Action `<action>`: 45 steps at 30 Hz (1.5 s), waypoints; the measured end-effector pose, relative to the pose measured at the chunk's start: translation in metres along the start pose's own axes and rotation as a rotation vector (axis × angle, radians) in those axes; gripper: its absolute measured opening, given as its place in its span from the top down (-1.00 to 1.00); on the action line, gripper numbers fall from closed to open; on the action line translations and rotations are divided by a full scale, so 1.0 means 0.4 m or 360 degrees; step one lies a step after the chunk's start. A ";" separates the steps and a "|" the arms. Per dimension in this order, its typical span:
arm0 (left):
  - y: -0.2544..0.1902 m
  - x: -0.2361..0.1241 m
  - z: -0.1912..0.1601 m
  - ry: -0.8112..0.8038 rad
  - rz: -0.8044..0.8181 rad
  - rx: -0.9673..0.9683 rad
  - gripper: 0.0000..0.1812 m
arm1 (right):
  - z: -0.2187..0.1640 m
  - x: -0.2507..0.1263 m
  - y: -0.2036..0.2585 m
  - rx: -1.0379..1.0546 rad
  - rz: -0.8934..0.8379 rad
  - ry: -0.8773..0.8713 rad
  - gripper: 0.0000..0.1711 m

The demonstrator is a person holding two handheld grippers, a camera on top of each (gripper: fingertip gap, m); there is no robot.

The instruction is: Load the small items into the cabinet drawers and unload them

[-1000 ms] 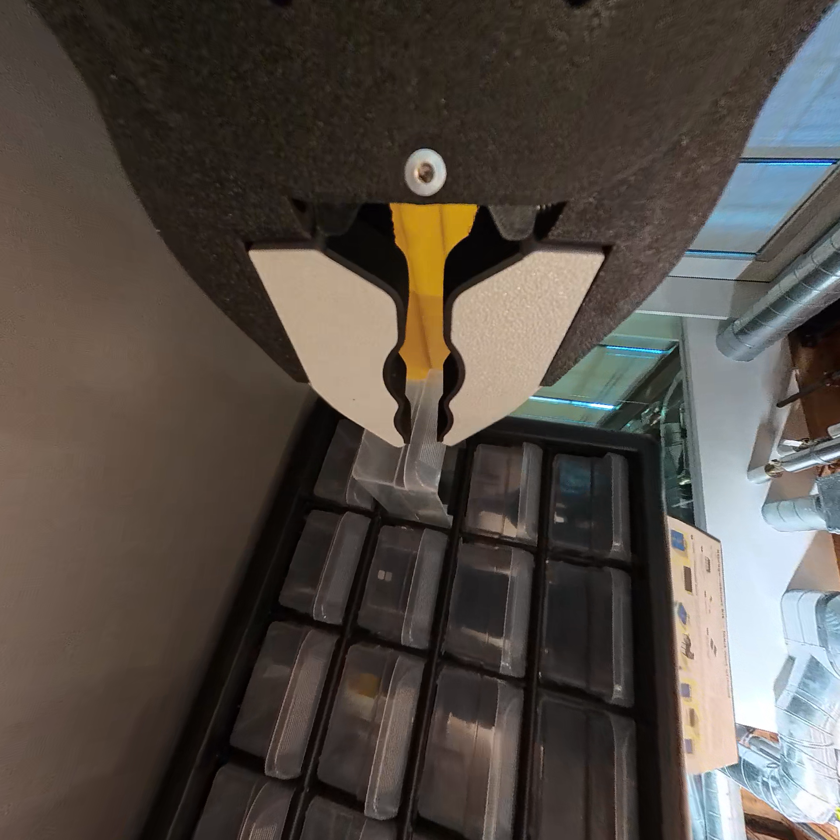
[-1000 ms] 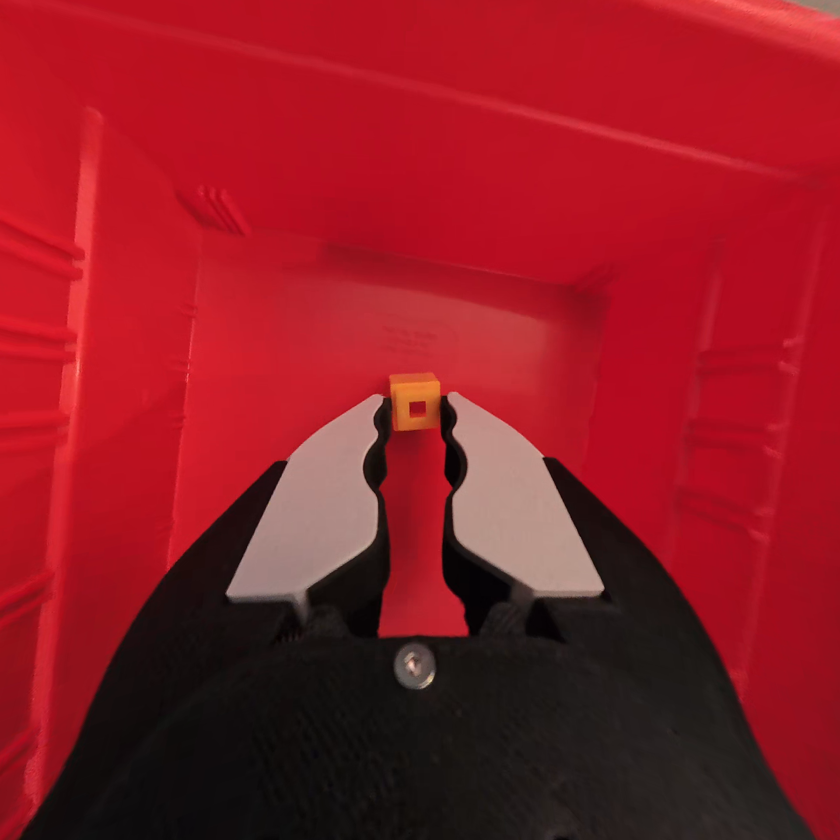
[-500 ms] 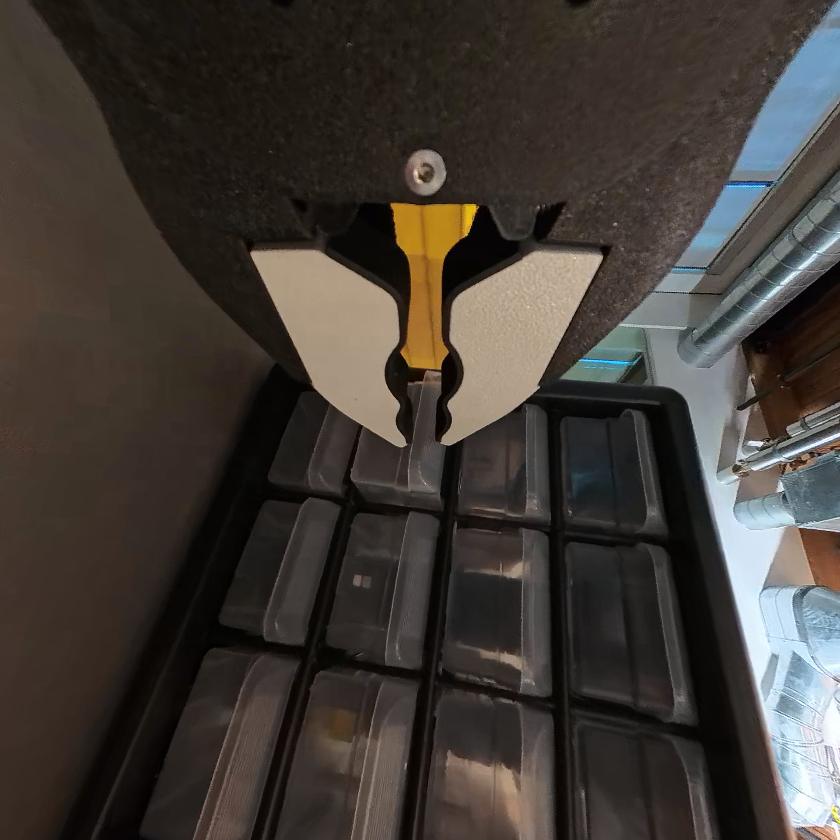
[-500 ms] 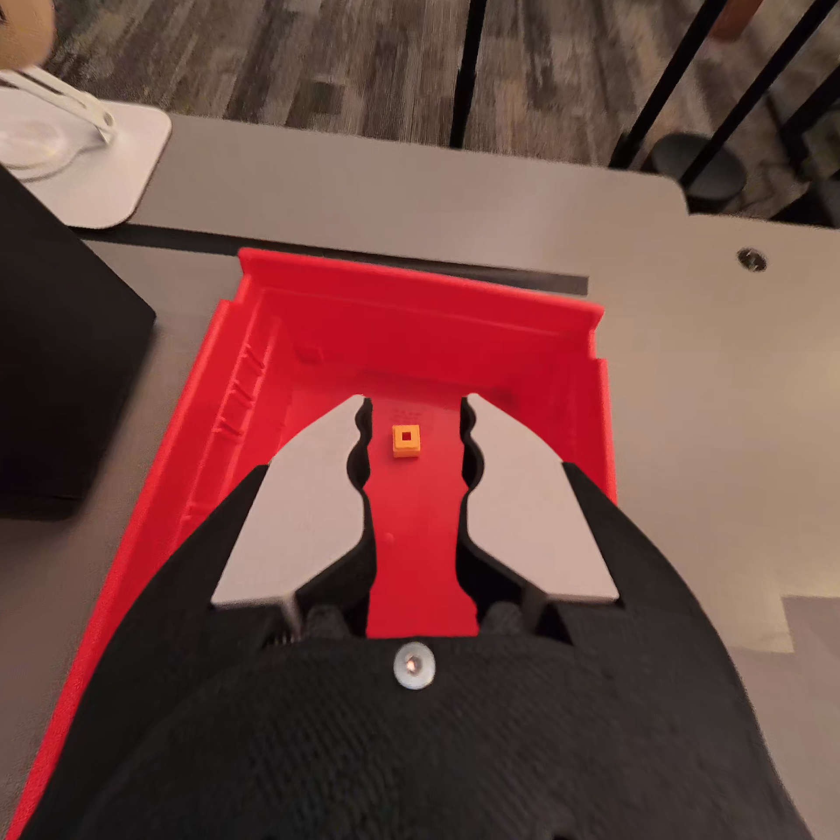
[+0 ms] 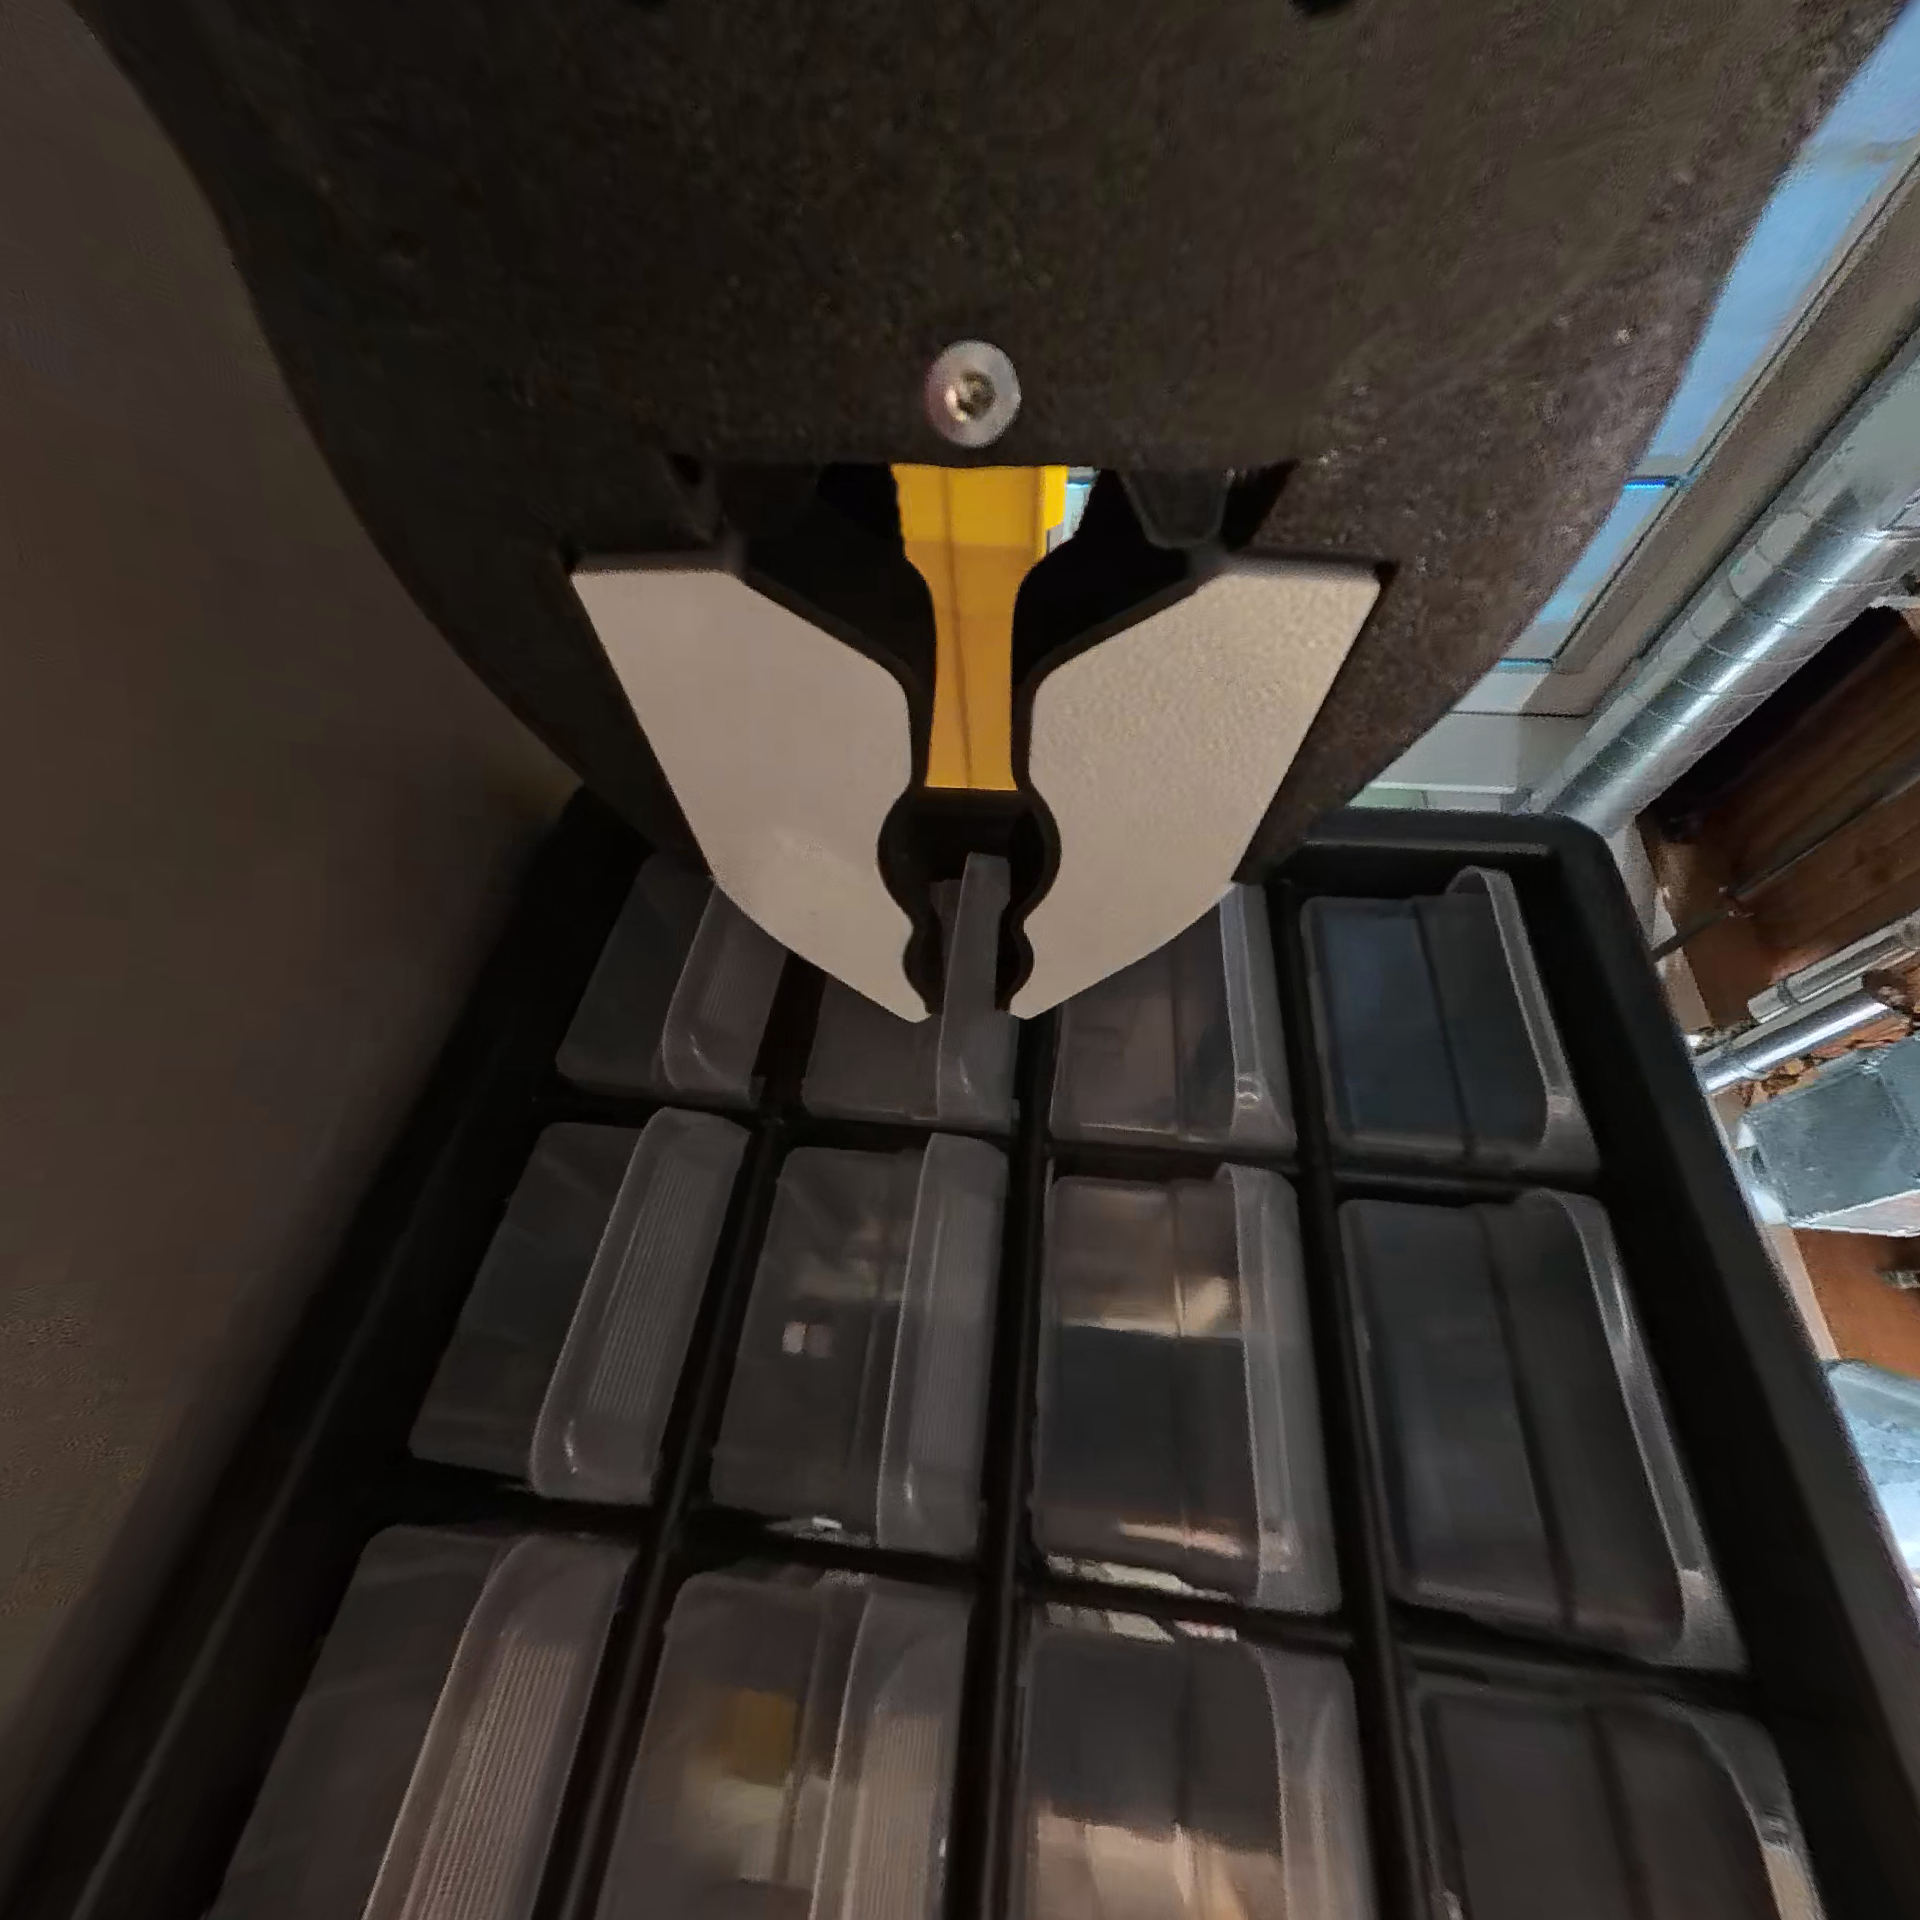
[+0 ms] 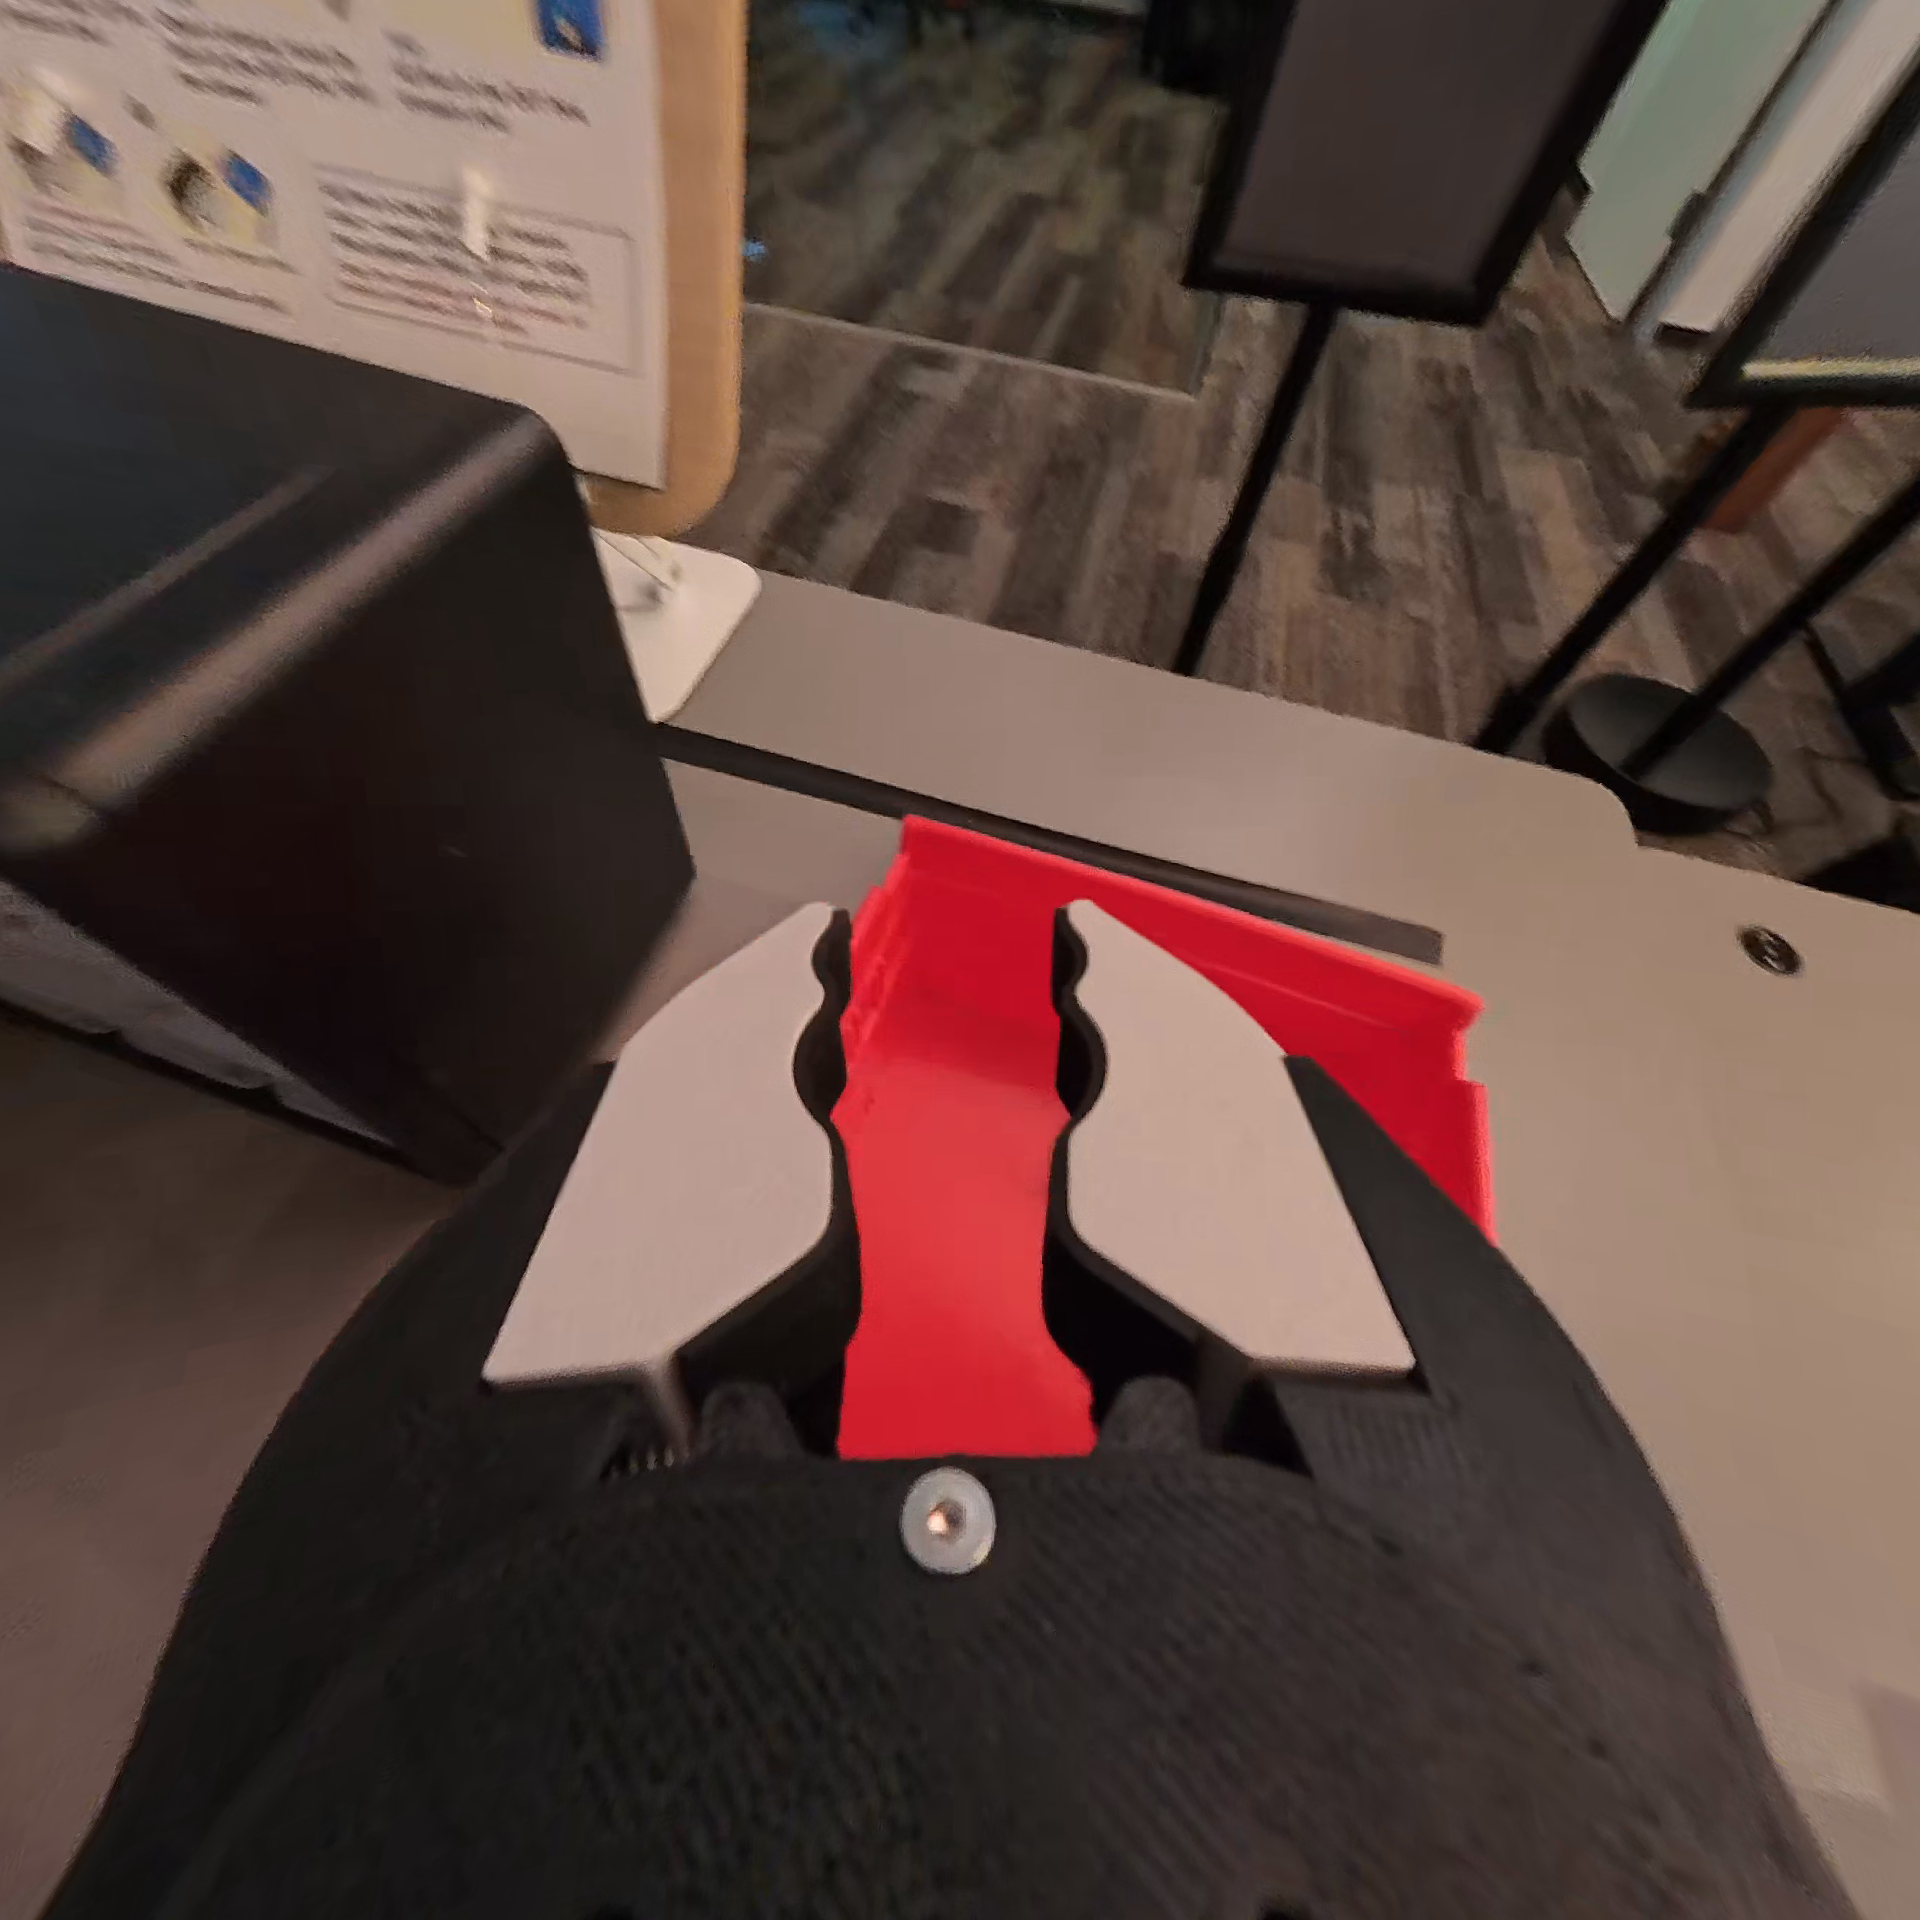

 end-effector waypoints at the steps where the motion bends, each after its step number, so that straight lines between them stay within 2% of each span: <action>1: -0.004 -0.001 0.002 0.0008 -0.0011 -0.0021 0.80 | 0.010 -0.003 0.014 -0.0017 0.0021 -0.0019 0.56; 3: -0.005 -0.013 0.015 0.0006 -0.0018 -0.0040 0.55 | 0.027 -0.010 0.040 -0.0071 0.0045 -0.0039 0.55; 4: -0.002 -0.024 0.030 -0.0039 -0.0009 -0.0038 0.53 | 0.035 -0.015 0.052 -0.0102 0.0053 -0.0051 0.55; 7: 0.005 -0.052 0.092 -0.0225 0.0027 0.0019 0.60 | 0.056 -0.030 0.083 -0.0158 0.0075 -0.0094 0.56; 10: -0.005 -0.040 0.130 -0.0267 0.0058 0.0125 0.66 | 0.070 -0.041 0.111 -0.0204 0.0095 -0.0107 0.56; 14: -0.011 0.004 0.130 -0.0221 0.0117 0.0162 0.74 | 0.081 -0.052 0.149 -0.0289 0.0113 -0.0096 0.55; 20: -0.014 0.010 0.118 -0.0249 0.0122 0.0152 0.88 | 0.132 -0.079 0.310 -0.0402 0.0478 -0.0225 0.55; 26: -0.009 -0.007 0.117 -0.0268 0.0116 0.0130 0.89 | 0.139 -0.068 0.387 -0.0591 0.0483 -0.0188 0.56; 33: -0.006 -0.077 0.109 -0.0291 0.0103 0.0177 0.88 | 0.120 -0.018 0.460 -0.0662 0.0561 -0.0073 0.57; 42: -0.002 -0.173 0.120 -0.0325 0.0052 0.0139 0.88 | 0.044 0.080 0.619 -0.0803 0.0854 0.0212 0.61; 45: -0.006 -0.197 0.119 -0.0330 0.0026 0.0122 0.88 | 0.009 0.112 0.678 -0.0870 0.0958 0.0311 0.68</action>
Point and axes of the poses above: each gripper's, where its closed fingertips meet, x out along the fingers, z out of its top, y = z × x across the jaws, the point moved 3 cm from there along -x, back along the fingers, and after that the axes turned 5 degrees about z, right-handed, at the moved point
